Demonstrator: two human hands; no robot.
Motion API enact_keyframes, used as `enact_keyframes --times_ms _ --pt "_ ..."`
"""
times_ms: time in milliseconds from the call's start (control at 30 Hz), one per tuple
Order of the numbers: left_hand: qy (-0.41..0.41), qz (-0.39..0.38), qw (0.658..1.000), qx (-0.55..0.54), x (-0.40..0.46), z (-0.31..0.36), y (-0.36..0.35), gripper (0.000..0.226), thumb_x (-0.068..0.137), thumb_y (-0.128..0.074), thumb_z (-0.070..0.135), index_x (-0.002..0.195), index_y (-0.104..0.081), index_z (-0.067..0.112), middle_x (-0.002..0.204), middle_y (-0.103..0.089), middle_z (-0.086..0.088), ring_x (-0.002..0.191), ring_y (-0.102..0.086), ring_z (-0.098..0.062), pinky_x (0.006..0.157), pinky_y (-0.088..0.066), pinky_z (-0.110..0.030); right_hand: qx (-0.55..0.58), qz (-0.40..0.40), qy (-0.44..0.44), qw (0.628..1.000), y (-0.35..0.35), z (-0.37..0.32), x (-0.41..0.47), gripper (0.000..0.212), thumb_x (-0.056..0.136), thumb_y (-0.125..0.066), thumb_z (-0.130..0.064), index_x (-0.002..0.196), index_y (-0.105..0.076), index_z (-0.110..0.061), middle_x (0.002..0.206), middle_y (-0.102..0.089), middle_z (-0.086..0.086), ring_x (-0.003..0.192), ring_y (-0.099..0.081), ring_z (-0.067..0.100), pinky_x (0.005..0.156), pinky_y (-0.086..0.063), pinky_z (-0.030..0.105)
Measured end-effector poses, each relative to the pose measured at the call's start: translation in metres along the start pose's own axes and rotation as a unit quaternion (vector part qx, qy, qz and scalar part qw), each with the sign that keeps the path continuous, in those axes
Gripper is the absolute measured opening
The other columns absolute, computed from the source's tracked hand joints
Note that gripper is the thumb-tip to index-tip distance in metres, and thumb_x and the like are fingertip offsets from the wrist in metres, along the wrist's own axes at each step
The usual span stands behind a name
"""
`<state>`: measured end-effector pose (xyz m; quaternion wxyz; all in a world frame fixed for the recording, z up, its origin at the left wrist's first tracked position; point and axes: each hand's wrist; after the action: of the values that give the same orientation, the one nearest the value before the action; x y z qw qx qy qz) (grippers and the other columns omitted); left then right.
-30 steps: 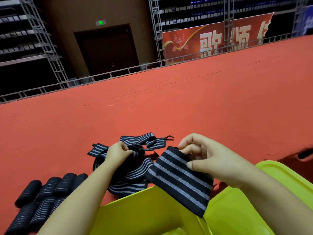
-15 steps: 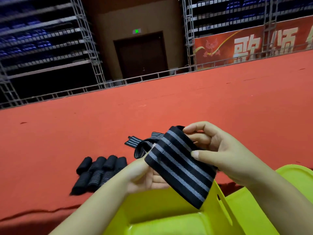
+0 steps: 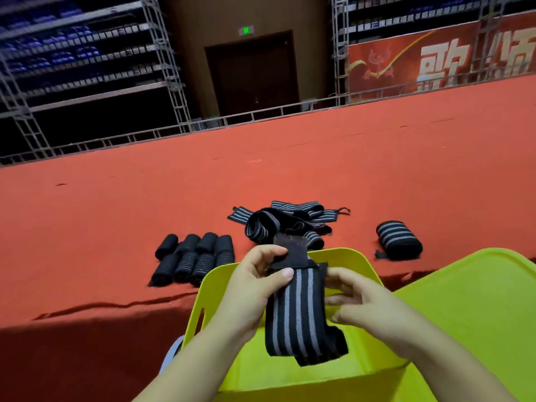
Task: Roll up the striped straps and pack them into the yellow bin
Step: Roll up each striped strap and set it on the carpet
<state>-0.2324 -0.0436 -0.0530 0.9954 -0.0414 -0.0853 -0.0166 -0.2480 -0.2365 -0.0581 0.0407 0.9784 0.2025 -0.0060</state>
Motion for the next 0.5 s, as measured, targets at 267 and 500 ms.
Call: enact_keyframes --times_ms 267,500 --pt "-0.024 -0.040 0.998 0.053 -0.016 -0.002 -0.003 0.059 0.072 -0.070 0.010 0.125 -0.052 0.029 0.101 -0.073 -0.006 0.099 -0.068 -0.022 0.088 -0.054 -0.035 -0.011 0.070 0.086 0.994 -0.005 -0.017 0.010 0.012 0.089 -0.063 -0.022 0.094 -0.073 -0.021 0.095 -0.074 0.000 0.090 -0.068 0.011 0.081 -0.053 0.031" --pt "0.041 -0.077 0.993 0.082 -0.025 0.000 0.003 0.032 0.082 -0.067 0.033 0.113 -0.065 0.025 0.099 -0.073 0.009 0.097 -0.068 -0.009 0.078 -0.055 -0.024 -0.182 0.073 0.112 0.974 -0.014 -0.015 0.024 0.009 0.087 -0.067 -0.017 0.085 -0.070 -0.025 0.084 -0.071 -0.006 0.080 -0.065 0.007 0.075 -0.052 0.026"
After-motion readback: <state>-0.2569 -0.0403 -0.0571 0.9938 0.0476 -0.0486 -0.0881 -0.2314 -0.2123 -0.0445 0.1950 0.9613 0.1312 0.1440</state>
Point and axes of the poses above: each hand's wrist, its own x-axis towards the middle knuckle, its own y-axis out of the back of the hand, z = x × y
